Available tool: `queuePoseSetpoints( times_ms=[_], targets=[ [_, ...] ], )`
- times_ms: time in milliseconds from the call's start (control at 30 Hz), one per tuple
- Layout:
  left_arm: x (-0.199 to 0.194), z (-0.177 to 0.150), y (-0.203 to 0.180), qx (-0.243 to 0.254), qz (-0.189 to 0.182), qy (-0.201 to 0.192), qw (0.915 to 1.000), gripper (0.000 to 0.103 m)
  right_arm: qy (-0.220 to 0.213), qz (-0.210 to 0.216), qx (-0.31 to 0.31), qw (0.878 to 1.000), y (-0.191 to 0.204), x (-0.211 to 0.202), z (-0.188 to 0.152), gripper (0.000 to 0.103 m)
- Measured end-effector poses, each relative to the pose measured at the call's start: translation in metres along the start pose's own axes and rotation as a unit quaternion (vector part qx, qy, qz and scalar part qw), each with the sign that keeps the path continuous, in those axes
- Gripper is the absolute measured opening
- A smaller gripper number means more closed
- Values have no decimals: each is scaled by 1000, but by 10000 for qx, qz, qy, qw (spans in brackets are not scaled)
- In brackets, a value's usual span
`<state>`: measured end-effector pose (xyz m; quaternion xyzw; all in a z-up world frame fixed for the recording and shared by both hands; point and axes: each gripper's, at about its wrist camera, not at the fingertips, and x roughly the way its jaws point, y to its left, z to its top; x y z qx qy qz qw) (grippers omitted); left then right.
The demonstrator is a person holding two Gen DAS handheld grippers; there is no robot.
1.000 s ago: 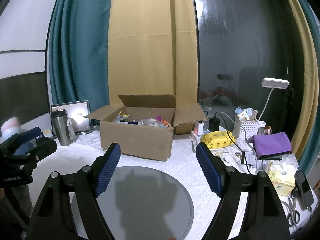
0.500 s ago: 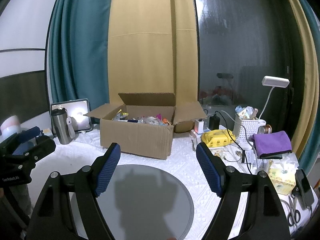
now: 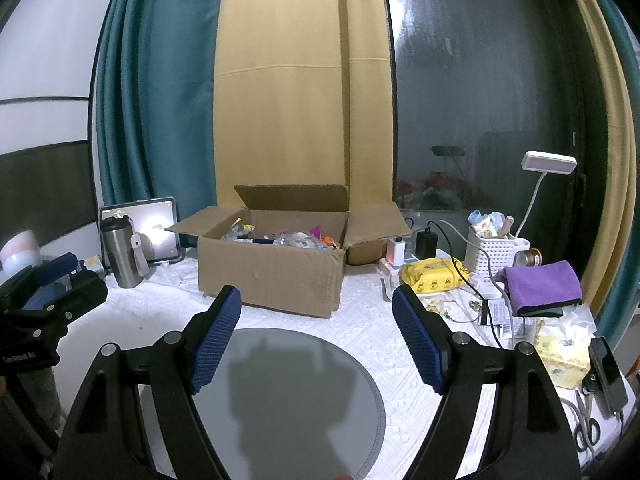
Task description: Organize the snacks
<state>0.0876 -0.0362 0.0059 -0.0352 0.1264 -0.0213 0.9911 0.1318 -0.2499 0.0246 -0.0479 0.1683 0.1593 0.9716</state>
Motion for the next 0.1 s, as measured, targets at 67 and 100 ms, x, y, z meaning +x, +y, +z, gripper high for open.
queuePoseSetpoints(
  times_ms=[67, 100],
  targets=[
    [1, -1, -1, 6, 19, -12, 10000, 99, -1, -2, 3, 10000, 0, 0, 0, 81],
    [2, -1, 1, 14, -7, 28, 10000, 99, 1, -1, 0, 10000, 1, 0, 0, 81]
  ],
)
